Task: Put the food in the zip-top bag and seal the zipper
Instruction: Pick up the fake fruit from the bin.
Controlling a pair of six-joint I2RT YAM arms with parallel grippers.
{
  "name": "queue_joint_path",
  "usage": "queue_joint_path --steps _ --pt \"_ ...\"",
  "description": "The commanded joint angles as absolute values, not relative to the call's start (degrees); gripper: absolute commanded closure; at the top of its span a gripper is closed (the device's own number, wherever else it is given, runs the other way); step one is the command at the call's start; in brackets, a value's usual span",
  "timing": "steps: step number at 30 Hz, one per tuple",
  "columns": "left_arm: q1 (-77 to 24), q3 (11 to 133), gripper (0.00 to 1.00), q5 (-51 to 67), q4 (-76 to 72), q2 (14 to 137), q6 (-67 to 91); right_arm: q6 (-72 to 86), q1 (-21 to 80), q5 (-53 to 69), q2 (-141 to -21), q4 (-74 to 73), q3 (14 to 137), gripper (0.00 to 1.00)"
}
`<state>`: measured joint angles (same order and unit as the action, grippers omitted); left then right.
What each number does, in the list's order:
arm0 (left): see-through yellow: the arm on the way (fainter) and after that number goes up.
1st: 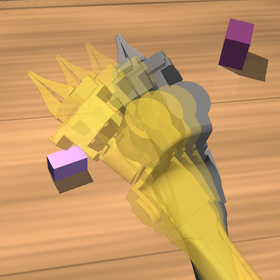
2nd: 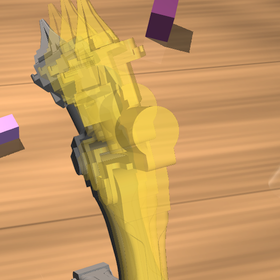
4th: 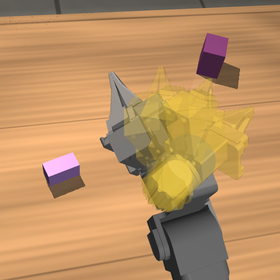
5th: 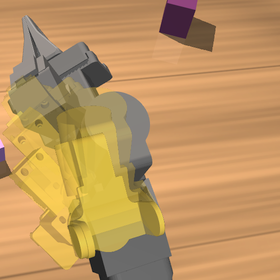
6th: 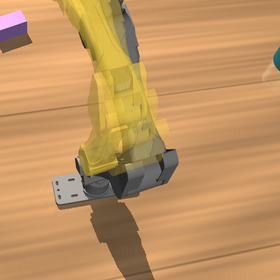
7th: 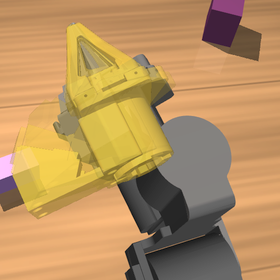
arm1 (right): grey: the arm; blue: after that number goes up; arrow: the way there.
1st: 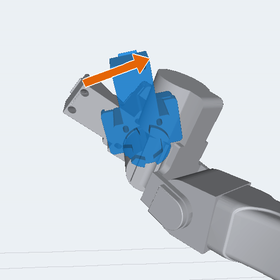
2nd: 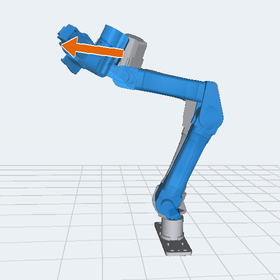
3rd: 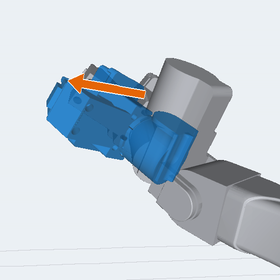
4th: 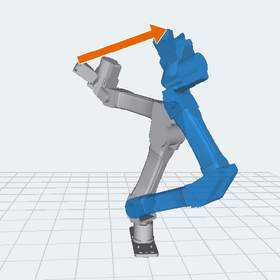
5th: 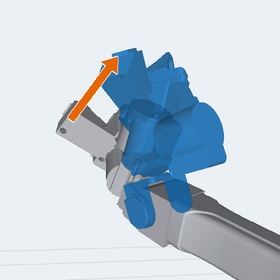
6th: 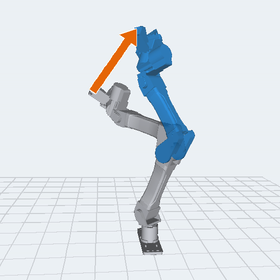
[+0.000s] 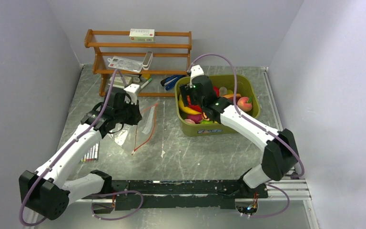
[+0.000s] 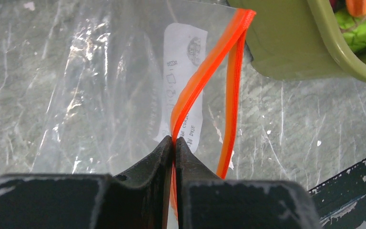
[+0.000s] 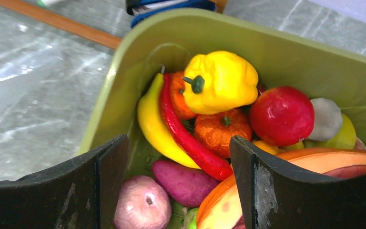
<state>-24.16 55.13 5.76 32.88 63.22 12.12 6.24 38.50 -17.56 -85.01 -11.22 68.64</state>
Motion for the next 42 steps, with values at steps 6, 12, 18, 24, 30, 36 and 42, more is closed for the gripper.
queue_joint_path --steps 6,12,18,24,30,36,42 --pt "-24.36 49.28 0.93 12.61 22.93 57.82 7.65 7.30 31.55 -27.59 -92.75 -20.11 76.32 0.26" --pt "-24.35 48.58 0.93 10.85 23.34 56.12 6.99 5.30 26.17 -21.91 -96.54 -22.47 78.36 0.23" --pt "-24.35 47.70 0.93 9.48 23.16 54.80 7.30 4.19 24.56 -23.75 -100.13 -24.59 80.57 0.15" --pt "-24.38 47.89 0.93 10.00 23.76 55.17 7.21 2.70 22.93 -22.94 -103.48 -26.04 83.18 0.21" --pt "-24.35 47.81 0.93 9.33 23.71 54.63 7.21 1.94 22.15 -19.82 -104.96 -23.81 83.36 0.16" --pt "-24.37 47.33 0.93 10.38 23.39 54.14 7.58 1.20 21.88 -20.24 -107.30 -24.54 84.30 0.21" --pt "-24.43 47.31 0.93 9.39 23.46 53.97 7.60 0.93 21.80 -21.07 -106.48 -24.12 83.90 0.32"
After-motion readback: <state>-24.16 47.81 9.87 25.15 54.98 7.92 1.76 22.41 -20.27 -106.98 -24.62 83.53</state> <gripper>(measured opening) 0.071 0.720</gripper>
